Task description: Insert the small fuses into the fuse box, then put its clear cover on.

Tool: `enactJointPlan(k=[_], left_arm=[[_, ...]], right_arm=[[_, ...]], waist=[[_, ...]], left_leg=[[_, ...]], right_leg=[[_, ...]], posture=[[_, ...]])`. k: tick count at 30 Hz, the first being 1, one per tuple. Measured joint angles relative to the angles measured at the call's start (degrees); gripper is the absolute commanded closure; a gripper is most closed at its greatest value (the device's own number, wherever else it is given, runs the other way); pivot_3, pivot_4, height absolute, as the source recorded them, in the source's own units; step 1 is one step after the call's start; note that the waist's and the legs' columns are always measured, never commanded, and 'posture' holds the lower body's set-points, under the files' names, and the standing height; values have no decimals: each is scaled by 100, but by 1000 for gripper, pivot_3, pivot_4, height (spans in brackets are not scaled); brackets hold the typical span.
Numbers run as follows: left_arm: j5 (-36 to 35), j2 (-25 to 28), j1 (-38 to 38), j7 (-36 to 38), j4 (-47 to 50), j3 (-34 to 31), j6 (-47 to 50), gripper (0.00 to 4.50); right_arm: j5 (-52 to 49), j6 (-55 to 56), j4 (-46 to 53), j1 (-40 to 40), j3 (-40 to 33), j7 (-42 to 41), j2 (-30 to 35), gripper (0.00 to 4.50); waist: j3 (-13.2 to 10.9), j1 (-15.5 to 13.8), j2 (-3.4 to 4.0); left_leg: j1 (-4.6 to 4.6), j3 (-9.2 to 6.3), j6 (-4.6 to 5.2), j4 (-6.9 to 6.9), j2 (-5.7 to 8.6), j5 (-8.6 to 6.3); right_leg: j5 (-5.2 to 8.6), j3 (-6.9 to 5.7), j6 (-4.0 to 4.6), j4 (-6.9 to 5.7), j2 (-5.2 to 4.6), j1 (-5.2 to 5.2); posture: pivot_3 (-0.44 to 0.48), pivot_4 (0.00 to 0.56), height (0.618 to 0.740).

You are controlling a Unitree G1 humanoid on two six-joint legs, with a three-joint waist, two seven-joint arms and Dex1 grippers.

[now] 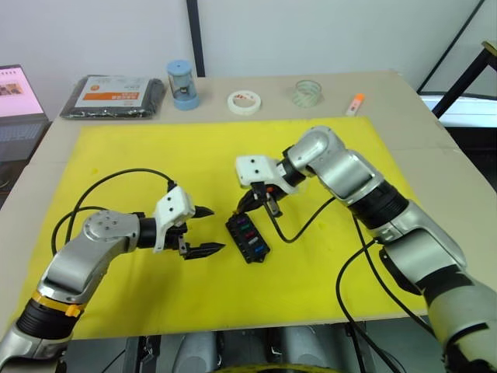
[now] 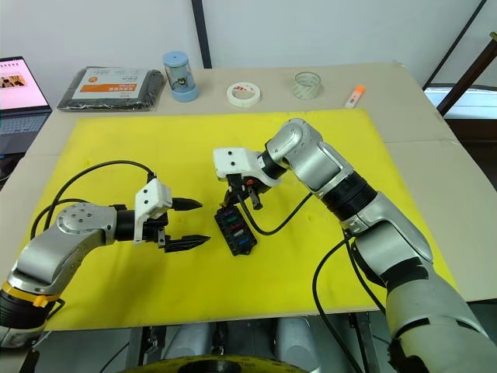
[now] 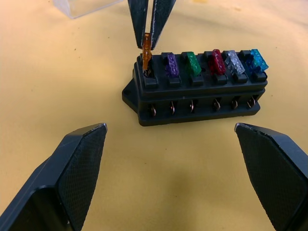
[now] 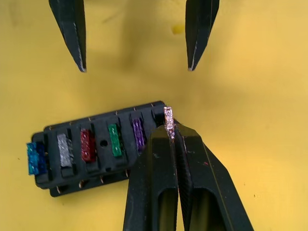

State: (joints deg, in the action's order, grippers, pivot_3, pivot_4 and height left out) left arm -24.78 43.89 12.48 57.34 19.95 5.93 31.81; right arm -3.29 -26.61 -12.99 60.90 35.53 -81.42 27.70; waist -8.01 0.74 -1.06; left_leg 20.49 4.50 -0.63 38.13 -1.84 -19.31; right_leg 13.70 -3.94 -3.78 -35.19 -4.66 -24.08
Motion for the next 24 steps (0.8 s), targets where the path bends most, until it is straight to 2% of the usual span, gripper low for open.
enactJointPlan(k=[24], left_arm=[[44, -71, -16, -9, 59, 10, 8, 40]], right_arm=[[292, 359, -88, -4, -6, -236, -100, 4500]], waist=[[0, 1, 0]], left_leg=[[0, 1, -1, 1, 1, 0]], right_leg=[[0, 0, 0, -1, 1, 1]], posture=[[0, 150, 740]])
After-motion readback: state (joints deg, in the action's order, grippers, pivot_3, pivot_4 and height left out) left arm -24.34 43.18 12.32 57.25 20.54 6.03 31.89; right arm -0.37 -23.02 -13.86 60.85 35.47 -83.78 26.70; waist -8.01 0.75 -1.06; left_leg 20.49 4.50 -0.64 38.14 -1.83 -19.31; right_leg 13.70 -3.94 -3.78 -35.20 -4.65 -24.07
